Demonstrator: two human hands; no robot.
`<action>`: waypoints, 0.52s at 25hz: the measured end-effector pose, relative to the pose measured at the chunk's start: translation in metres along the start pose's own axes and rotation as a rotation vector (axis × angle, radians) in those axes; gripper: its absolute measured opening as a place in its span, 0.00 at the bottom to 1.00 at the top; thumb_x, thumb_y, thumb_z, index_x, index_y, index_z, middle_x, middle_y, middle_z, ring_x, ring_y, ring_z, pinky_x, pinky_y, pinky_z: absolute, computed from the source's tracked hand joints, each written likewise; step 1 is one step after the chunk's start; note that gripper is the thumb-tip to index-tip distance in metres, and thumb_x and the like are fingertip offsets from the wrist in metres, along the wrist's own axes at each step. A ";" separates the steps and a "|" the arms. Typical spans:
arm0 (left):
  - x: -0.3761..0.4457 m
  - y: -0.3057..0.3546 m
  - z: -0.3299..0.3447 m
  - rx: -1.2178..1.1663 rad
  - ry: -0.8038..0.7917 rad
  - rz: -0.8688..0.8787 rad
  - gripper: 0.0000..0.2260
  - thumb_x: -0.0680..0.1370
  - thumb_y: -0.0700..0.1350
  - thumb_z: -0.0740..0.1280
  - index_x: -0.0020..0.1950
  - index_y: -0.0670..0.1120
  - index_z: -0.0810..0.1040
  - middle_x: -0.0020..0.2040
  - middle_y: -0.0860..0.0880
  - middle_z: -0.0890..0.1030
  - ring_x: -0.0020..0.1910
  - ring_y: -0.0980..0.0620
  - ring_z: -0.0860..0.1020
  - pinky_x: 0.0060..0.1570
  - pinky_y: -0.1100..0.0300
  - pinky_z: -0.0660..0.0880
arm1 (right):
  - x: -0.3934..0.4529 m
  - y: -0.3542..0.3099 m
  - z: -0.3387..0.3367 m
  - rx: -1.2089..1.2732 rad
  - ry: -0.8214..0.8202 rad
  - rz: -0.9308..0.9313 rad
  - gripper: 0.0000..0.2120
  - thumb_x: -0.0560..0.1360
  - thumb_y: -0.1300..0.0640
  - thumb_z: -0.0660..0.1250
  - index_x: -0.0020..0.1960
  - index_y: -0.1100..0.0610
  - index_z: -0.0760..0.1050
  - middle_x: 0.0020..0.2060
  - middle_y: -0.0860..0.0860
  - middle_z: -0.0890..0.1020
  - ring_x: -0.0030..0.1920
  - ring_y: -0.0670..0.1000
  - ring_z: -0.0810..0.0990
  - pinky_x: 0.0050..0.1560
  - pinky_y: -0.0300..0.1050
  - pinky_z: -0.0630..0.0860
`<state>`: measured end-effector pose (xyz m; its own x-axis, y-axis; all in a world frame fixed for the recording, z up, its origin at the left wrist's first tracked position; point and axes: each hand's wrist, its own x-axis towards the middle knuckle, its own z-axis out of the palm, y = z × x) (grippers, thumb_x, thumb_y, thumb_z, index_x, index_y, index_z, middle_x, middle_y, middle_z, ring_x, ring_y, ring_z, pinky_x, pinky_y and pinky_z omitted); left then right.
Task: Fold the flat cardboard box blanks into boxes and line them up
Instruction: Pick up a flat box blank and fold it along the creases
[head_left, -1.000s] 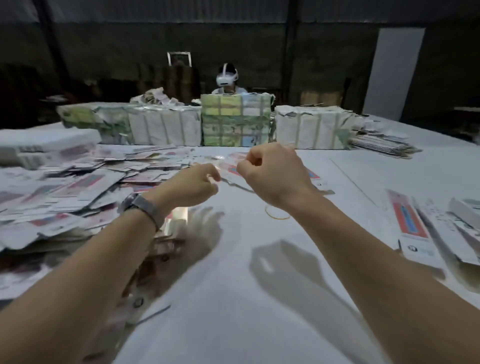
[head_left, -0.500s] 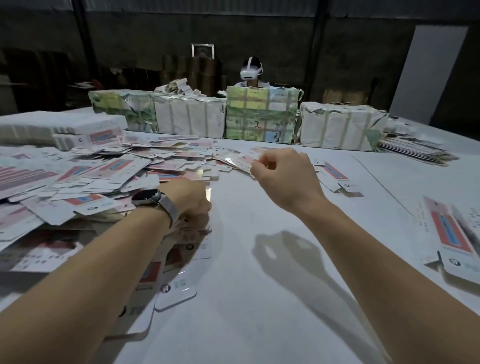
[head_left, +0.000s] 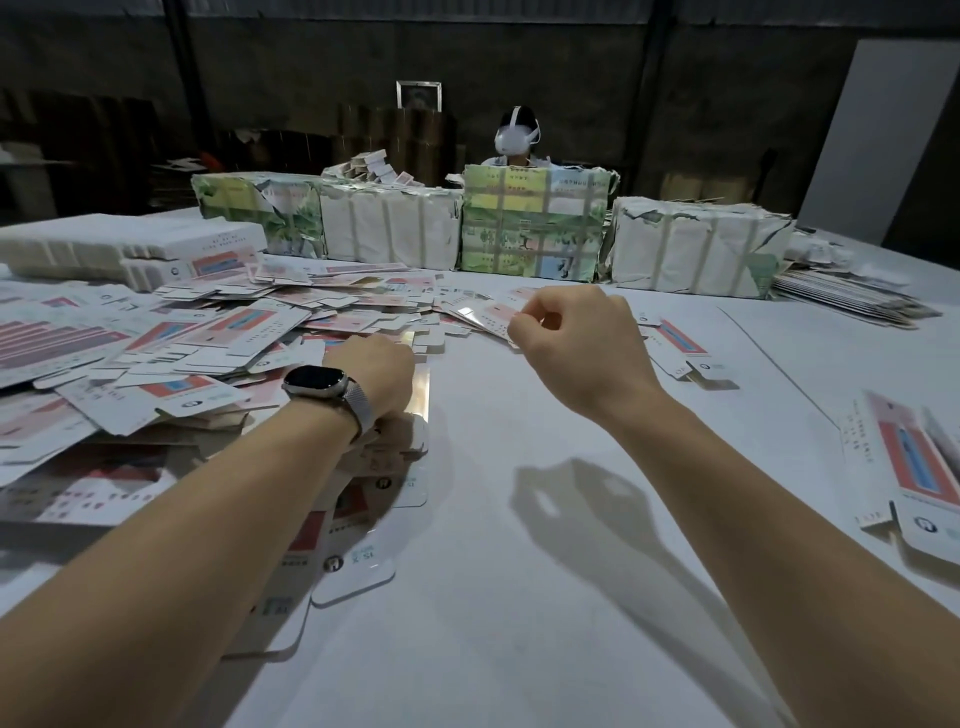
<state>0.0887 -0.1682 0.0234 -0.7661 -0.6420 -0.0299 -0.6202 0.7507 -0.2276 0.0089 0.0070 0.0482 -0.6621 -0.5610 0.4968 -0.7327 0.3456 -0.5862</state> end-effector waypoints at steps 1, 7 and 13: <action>-0.001 -0.001 -0.003 0.008 -0.014 0.007 0.11 0.82 0.42 0.64 0.64 0.42 0.76 0.60 0.41 0.78 0.54 0.40 0.77 0.44 0.53 0.72 | 0.000 -0.001 0.000 0.006 0.001 -0.003 0.08 0.73 0.52 0.64 0.37 0.51 0.78 0.34 0.48 0.80 0.46 0.55 0.77 0.45 0.52 0.77; -0.010 -0.011 -0.019 -0.038 0.082 0.011 0.07 0.77 0.35 0.64 0.49 0.45 0.69 0.39 0.47 0.68 0.41 0.45 0.71 0.39 0.54 0.70 | -0.001 -0.004 0.000 0.004 0.011 -0.037 0.08 0.73 0.51 0.65 0.38 0.52 0.79 0.33 0.48 0.80 0.41 0.54 0.78 0.43 0.49 0.77; -0.022 0.030 -0.039 -0.203 0.498 0.139 0.10 0.76 0.32 0.62 0.53 0.44 0.70 0.47 0.42 0.74 0.46 0.38 0.74 0.40 0.50 0.67 | 0.002 -0.001 -0.001 0.014 0.060 -0.029 0.08 0.72 0.50 0.65 0.37 0.51 0.78 0.33 0.47 0.80 0.42 0.53 0.78 0.44 0.49 0.77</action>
<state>0.0806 -0.1252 0.0554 -0.7995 -0.4205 0.4289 -0.4898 0.8697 -0.0603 0.0083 0.0058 0.0508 -0.6488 -0.5248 0.5510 -0.7501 0.3190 -0.5794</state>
